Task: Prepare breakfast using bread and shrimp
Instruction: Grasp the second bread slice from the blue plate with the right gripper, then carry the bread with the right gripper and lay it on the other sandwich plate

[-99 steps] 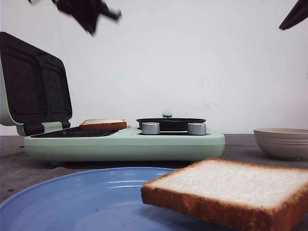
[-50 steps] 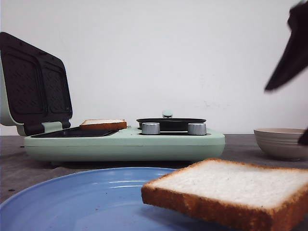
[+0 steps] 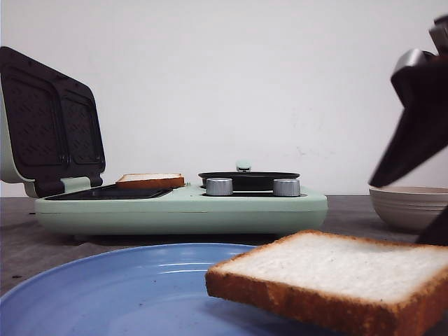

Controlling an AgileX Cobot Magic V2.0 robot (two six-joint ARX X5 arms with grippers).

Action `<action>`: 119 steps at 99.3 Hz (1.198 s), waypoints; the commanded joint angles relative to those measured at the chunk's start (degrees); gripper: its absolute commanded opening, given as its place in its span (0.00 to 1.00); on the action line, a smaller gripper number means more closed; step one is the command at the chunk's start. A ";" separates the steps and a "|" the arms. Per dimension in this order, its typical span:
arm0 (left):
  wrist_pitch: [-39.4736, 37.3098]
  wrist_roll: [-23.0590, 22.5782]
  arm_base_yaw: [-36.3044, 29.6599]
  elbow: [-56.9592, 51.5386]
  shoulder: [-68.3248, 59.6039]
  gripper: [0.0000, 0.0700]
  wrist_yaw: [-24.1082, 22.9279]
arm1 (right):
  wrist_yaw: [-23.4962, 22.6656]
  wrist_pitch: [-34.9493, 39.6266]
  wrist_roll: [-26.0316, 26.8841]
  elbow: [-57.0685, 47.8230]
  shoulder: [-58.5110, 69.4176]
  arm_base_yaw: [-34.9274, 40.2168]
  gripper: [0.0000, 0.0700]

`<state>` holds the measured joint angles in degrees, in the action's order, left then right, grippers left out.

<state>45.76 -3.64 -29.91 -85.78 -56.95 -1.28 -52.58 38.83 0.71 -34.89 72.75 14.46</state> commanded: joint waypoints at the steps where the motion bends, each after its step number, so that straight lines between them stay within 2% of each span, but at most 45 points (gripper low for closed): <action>1: -0.24 0.02 -0.44 -1.18 0.07 0.00 0.22 | -0.24 -0.31 -2.38 -0.83 1.55 0.81 0.63; 34: 0.55 0.04 -0.48 -1.18 1.22 0.00 0.24 | 1.44 -1.11 -3.93 -0.83 3.63 2.29 0.61; 38: 0.79 0.04 -0.48 -1.18 1.22 0.00 0.24 | 1.42 -1.09 -3.87 -0.83 3.63 2.29 0.53; 42: 1.05 0.04 -0.48 -1.18 1.29 0.00 0.24 | 1.38 -1.09 -3.87 -0.83 3.63 2.29 0.41; 52: 1.38 0.04 -0.48 -1.18 1.31 0.00 0.24 | 1.16 -1.11 -3.91 -0.83 3.63 2.29 0.00; 80: 1.40 0.07 -0.48 -1.18 1.40 0.00 0.24 | -0.98 -1.16 -4.09 -2.16 2.86 2.29 0.00; 95: 1.42 0.07 -0.48 -1.18 1.44 0.00 0.24 | -4.70 -1.20 -3.41 -4.81 1.20 2.29 0.00; 110: 1.40 0.09 -0.48 -1.18 1.44 0.00 0.24 | -7.72 -4.17 1.18 -8.31 -0.39 2.29 0.00; 119: 1.38 0.09 -0.48 -1.18 1.53 0.00 0.24 | -8.52 -9.46 7.19 -10.12 -1.07 2.75 0.00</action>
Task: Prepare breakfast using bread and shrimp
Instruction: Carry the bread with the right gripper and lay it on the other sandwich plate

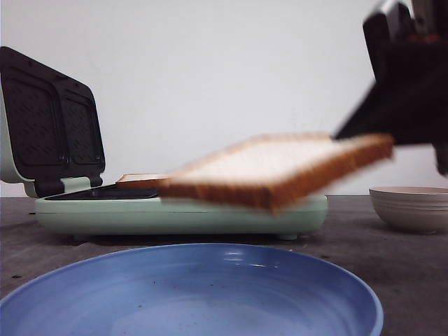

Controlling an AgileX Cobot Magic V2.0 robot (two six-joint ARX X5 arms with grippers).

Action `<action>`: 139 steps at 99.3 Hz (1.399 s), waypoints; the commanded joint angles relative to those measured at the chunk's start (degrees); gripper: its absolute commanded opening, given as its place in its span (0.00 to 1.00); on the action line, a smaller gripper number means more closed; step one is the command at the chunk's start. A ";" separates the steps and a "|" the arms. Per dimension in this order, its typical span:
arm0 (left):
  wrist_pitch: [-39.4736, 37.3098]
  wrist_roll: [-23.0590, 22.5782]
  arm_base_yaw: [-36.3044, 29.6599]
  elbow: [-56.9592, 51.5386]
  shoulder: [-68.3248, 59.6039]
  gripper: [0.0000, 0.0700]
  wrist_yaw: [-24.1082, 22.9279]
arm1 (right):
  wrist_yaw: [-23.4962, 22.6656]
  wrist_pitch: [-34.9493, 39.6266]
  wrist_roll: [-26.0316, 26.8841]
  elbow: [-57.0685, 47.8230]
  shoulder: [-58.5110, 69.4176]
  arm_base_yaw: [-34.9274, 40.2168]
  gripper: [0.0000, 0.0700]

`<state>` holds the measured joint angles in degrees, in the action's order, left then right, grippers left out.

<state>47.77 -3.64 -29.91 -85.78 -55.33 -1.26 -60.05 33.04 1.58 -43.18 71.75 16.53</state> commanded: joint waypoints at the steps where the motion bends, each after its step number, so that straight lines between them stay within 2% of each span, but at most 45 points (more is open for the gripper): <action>1: -0.66 0.09 -0.48 -1.18 -0.09 0.00 0.22 | -1.09 -4.42 7.15 -2.01 -0.09 0.76 0.00; 11: -0.68 0.09 -0.48 -1.18 -0.07 0.00 0.22 | -1.09 -13.38 16.09 -3.58 -0.17 2.25 0.00; 20: -0.68 0.09 -0.48 -1.18 -0.07 0.00 0.22 | 0.79 -25.88 26.73 -3.80 -0.11 4.59 0.00; 37: -0.92 0.09 -0.50 -1.18 -0.07 0.00 0.22 | 13.62 -47.60 45.31 -3.80 2.03 10.69 0.00; 50: -1.03 0.09 -0.74 -1.18 -0.07 0.00 0.22 | 20.68 -57.53 53.18 -4.09 6.38 14.36 0.00; 64: -1.01 0.09 -1.62 -1.18 -0.07 0.00 0.20 | 25.81 -60.00 55.82 -6.82 12.83 17.40 0.00; 91: -0.59 0.09 -3.61 -1.18 0.37 0.00 0.20 | 32.24 -59.17 58.53 -18.12 25.53 21.64 0.00; 108: 0.66 0.07 -4.33 -1.18 1.01 0.00 0.20 | 38.51 -52.87 59.63 -24.33 30.95 23.45 0.00; 124: 1.22 0.07 -4.35 -1.18 1.97 0.00 0.20 | 45.13 -49.03 59.63 -24.87 31.78 24.52 0.00; 131: 1.11 0.07 -4.35 -1.18 2.45 0.00 0.20 | 46.14 -47.71 59.60 -24.87 32.06 24.61 0.00; 139: 0.96 0.04 -4.35 -1.18 2.60 0.00 0.20 | 45.29 -47.78 59.91 -24.87 32.89 24.87 0.00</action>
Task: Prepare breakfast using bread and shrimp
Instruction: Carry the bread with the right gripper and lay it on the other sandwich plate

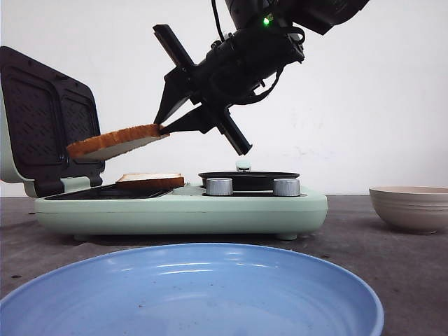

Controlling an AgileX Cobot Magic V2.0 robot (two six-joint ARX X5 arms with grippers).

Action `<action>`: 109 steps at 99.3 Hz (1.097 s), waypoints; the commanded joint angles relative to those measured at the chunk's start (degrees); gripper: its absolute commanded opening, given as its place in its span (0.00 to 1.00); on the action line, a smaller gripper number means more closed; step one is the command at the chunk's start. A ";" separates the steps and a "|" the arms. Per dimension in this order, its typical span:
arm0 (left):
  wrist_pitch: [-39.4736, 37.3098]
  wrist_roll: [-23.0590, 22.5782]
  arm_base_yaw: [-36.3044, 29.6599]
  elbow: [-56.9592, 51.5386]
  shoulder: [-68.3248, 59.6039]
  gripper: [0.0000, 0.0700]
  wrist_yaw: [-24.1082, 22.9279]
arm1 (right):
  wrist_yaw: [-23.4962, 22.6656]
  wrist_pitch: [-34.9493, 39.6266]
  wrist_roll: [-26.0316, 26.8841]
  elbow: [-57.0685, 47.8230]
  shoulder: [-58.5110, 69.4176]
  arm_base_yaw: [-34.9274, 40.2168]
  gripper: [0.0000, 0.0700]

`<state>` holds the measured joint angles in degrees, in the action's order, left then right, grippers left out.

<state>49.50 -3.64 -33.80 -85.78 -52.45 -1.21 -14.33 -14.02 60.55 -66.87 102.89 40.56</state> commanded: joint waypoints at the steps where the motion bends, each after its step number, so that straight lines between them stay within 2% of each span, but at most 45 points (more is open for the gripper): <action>1: -0.76 0.04 -0.46 -1.18 -0.28 0.00 0.15 | -0.50 -0.72 1.03 -1.18 1.86 0.87 0.00; 35: -0.63 0.04 -1.14 -1.18 -0.28 0.00 0.15 | -0.46 -2.99 5.14 -1.18 6.19 2.82 0.00; 54: -0.17 0.04 -1.22 -1.18 -0.28 0.00 0.15 | 2.36 -3.50 6.29 -1.18 6.19 2.91 0.01; 57: -0.07 0.04 -1.22 -1.18 -0.28 0.00 0.15 | 2.43 -3.52 6.29 -1.18 6.19 2.91 0.05; 59: -0.02 0.04 -1.22 -1.18 -0.26 0.00 0.15 | 2.45 -3.52 6.29 -1.18 6.19 2.84 0.11; 68: 0.20 0.02 -1.22 -1.18 -0.09 0.00 0.15 | 2.43 -3.45 6.34 -1.18 6.19 2.82 0.56; 71: 0.20 0.04 -1.22 -1.18 -0.09 0.00 0.15 | 2.40 -3.45 6.34 -1.18 6.19 2.82 0.65; 74: 0.20 0.02 -1.22 -1.18 -0.07 0.00 0.15 | 2.40 -3.45 6.32 -1.18 6.19 2.82 0.71; 96: 0.20 -0.42 -1.20 -1.18 -0.07 0.00 -0.13 | 2.05 -3.41 3.69 -1.18 4.87 2.23 0.72; 109: 0.11 -1.01 -1.18 -1.18 -0.07 0.00 -3.10 | 2.23 -1.29 -0.42 -1.18 1.36 0.57 0.72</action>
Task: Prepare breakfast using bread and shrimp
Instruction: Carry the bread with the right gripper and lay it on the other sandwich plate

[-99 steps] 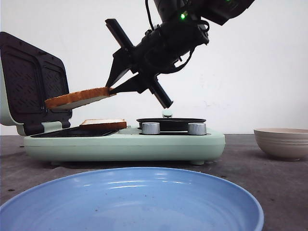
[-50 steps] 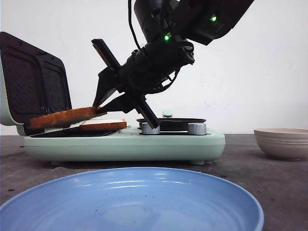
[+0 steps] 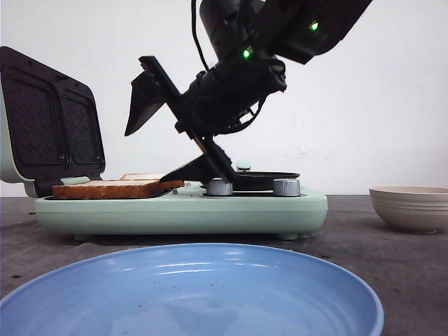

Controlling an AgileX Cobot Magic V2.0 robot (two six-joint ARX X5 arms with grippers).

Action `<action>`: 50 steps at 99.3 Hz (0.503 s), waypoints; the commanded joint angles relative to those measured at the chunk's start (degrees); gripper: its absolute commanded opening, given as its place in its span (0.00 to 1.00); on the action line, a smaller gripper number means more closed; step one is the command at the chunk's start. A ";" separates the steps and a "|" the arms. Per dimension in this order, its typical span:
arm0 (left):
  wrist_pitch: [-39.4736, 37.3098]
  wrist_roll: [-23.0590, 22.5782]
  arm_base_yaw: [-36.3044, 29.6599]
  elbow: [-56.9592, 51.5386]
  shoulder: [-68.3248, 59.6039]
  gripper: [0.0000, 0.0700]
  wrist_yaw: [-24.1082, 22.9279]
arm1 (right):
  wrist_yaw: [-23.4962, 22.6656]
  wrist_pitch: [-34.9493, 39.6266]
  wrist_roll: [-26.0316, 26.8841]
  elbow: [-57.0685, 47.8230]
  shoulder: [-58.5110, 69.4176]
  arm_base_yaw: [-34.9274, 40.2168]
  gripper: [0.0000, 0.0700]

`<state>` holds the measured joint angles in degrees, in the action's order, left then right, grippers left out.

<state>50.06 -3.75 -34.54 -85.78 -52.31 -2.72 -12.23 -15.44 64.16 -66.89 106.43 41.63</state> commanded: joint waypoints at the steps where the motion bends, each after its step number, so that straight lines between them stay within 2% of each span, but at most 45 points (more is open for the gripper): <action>1: -0.46 -0.92 -0.44 -1.18 -0.20 0.00 -1.99 | 0.20 0.42 -4.50 -1.16 -2.54 -0.68 0.72; 12: -1.22 -0.92 -0.13 -1.18 -0.31 0.00 -6.08 | 0.28 3.78 -10.54 -1.16 -7.21 -2.89 0.72; 17: -1.86 -0.90 0.17 -1.18 -0.52 0.00 -7.45 | 0.22 5.27 -14.29 -1.16 -9.60 -3.82 0.67; 22: -2.29 -0.90 0.59 -1.18 -0.72 0.00 -8.26 | 0.11 7.06 -18.88 -1.16 -12.24 -4.70 0.55; 37: -3.17 -0.61 2.29 -1.18 -2.23 0.00 -8.44 | -1.29 14.14 -33.62 -1.16 -20.81 -6.27 0.01; 50: -4.39 -0.63 4.57 -1.18 -4.35 0.00 -10.75 | 0.42 21.40 -45.55 -1.16 -28.37 -6.29 0.00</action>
<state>46.94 -3.90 -30.76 -85.78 -55.40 -11.90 -13.02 3.36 31.33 -66.89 80.68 34.87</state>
